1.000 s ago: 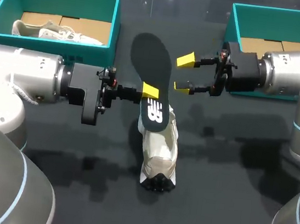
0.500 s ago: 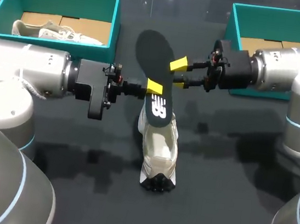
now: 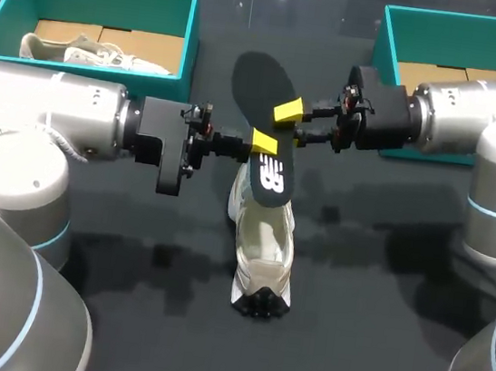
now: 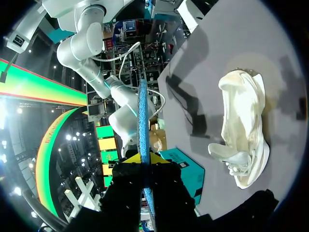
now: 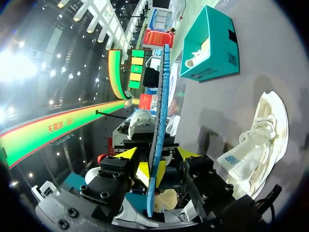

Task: Take the shoe out of the shoebox, open the shoe tongue, remove and reinsert the insole, then place the shoe into the shoebox

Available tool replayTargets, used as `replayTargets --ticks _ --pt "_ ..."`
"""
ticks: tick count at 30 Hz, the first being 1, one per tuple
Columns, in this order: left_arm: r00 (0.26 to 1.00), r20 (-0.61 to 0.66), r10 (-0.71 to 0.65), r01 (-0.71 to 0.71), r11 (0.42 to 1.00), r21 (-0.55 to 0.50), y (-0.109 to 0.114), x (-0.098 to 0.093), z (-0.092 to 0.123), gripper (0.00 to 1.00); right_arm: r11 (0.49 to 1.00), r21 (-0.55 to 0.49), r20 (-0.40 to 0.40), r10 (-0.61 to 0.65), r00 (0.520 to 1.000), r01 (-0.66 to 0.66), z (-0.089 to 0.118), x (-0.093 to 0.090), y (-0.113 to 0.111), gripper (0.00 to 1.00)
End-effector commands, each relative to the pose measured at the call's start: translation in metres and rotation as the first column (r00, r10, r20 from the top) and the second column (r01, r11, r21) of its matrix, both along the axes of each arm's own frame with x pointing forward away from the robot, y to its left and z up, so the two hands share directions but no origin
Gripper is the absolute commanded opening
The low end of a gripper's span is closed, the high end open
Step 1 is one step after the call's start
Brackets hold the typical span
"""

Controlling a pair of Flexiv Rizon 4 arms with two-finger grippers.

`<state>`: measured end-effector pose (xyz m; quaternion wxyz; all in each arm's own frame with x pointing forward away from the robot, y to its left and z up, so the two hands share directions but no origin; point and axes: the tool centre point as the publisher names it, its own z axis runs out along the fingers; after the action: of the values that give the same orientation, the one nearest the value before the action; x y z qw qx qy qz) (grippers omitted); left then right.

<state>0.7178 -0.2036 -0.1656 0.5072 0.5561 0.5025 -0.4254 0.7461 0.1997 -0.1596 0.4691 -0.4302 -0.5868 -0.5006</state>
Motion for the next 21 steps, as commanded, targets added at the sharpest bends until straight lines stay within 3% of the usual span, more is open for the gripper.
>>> replayTargets --ticks 1,8,21 --pt "1.000 0.004 0.007 -0.007 1.000 0.002 -0.0045 0.0001 -0.0008 0.00 1.000 -0.003 0.006 0.001 1.000 -0.001 0.0004 0.0006 0.0034 0.47" --pt "1.000 0.005 0.015 -0.015 1.000 0.001 -0.0077 -0.0005 -0.0010 0.00 1.000 -0.001 0.025 -0.002 1.000 0.002 0.0005 0.0006 0.0069 0.38" --pt "0.999 0.006 0.035 -0.035 0.999 -0.011 -0.0095 -0.0003 -0.0022 0.00 1.000 0.014 0.027 -0.023 0.999 0.023 -0.0007 -0.0007 0.0068 0.31"
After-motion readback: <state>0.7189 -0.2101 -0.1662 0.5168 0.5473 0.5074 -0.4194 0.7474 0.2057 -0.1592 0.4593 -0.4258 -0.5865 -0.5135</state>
